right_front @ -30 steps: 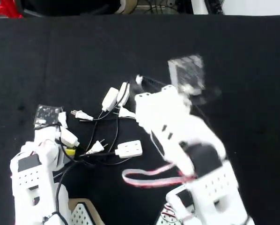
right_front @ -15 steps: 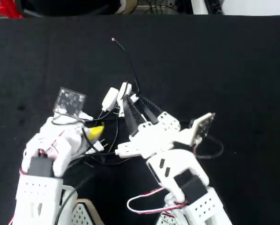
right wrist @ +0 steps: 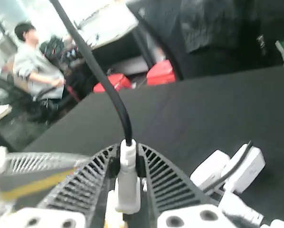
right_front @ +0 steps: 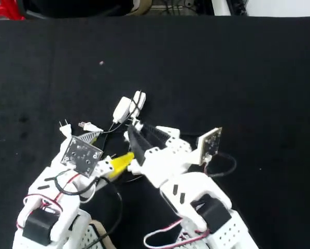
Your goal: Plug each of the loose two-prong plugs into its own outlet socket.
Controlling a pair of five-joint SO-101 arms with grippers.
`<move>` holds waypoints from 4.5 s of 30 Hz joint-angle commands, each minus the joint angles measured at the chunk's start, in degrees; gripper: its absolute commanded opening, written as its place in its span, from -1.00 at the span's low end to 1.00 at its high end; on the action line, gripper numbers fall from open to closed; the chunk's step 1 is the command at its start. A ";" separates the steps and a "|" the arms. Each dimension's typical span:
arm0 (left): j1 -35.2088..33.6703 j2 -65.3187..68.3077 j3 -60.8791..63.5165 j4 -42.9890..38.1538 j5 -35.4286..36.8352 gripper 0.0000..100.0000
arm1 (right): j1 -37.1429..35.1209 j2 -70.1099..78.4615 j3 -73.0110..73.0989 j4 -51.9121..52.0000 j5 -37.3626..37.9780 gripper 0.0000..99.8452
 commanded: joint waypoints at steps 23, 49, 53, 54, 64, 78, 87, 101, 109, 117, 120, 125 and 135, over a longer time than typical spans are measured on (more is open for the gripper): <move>-4.26 0.18 3.82 -0.35 -2.73 -0.31 | -2.29 -1.63 -12.00 11.69 4.66 -0.98; -34.77 0.18 6.73 12.75 -15.91 -0.31 | -0.62 53.85 -29.76 14.68 6.68 -0.70; -39.43 0.18 10.68 11.96 -16.09 -0.31 | -4.40 59.91 -29.67 14.24 6.33 -0.69; -39.60 0.18 12.00 11.16 -16.09 -0.31 | -4.48 62.02 -30.46 13.98 5.45 -0.69; -39.78 0.18 18.68 7.38 -19.43 -0.31 | -4.40 90.59 -43.30 9.67 1.41 -0.69; -39.60 0.18 20.35 5.89 -19.69 -0.31 | 8.35 84.35 -59.47 17.23 4.75 -0.69; -39.34 0.18 21.49 4.75 -19.69 -0.31 | 19.87 76.79 -62.90 16.79 8.18 -0.69; -39.34 0.18 21.76 4.75 -19.69 -0.31 | 5.10 81.71 -65.54 44.66 -0.26 -0.70; -39.34 0.18 21.76 4.92 -19.69 -0.31 | -0.26 95.16 -57.71 26.73 -13.63 -0.70; -39.34 0.18 21.76 4.84 -19.69 -0.31 | 1.05 109.32 -62.29 22.15 -19.43 -0.70; -39.34 0.18 21.76 4.84 -19.69 -0.31 | 0.62 110.81 -64.66 25.49 -21.36 -0.70; -39.34 0.18 21.76 4.84 -19.69 -0.31 | 0.18 110.90 -66.68 28.92 -21.54 -0.70; -39.34 0.18 21.76 4.84 -19.69 -0.31 | -6.24 115.56 -67.03 26.64 -21.63 -0.70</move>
